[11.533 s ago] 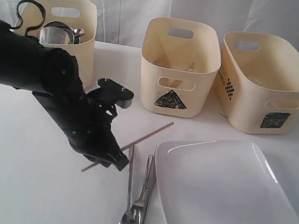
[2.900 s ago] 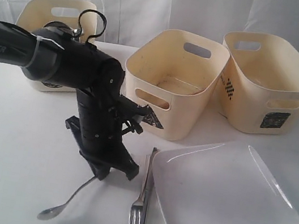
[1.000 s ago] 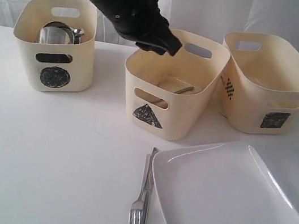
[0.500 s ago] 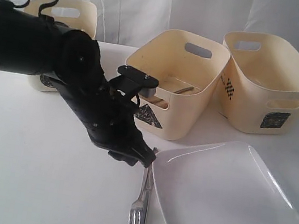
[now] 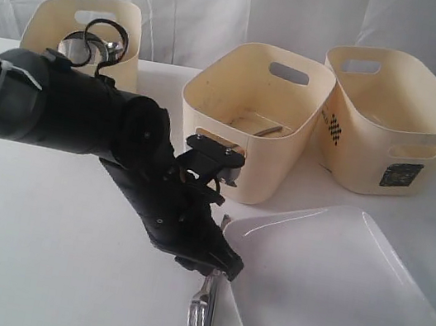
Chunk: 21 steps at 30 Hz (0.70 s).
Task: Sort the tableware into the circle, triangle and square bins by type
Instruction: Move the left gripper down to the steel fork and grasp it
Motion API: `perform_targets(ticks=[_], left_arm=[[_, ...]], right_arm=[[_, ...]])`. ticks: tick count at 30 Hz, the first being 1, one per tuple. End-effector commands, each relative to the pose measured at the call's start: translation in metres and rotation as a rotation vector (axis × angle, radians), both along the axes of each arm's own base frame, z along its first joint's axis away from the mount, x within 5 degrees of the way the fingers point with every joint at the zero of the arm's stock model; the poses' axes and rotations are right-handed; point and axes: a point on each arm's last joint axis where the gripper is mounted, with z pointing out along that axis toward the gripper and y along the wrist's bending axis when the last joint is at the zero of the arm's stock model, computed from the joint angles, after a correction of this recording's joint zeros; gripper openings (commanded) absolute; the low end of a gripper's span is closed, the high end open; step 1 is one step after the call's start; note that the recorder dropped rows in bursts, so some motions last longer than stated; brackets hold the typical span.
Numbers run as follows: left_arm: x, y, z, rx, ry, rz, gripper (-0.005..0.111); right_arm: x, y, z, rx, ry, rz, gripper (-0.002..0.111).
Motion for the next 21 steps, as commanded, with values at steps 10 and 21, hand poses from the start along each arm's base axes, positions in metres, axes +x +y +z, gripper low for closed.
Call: perform_targets(ticks=[10,21], left_arm=[[-0.002,-0.006,-0.02,0.007,0.036,0.019,0.038],[0.001,-0.008,-0.027,0.01,0.027,0.023,0.038]], right_arm=[[0.0,0.0,-0.001,-0.001,-0.013,0.001,0.0],[0.0,0.0,-0.001,-0.001,-0.013,0.001,0.0]])
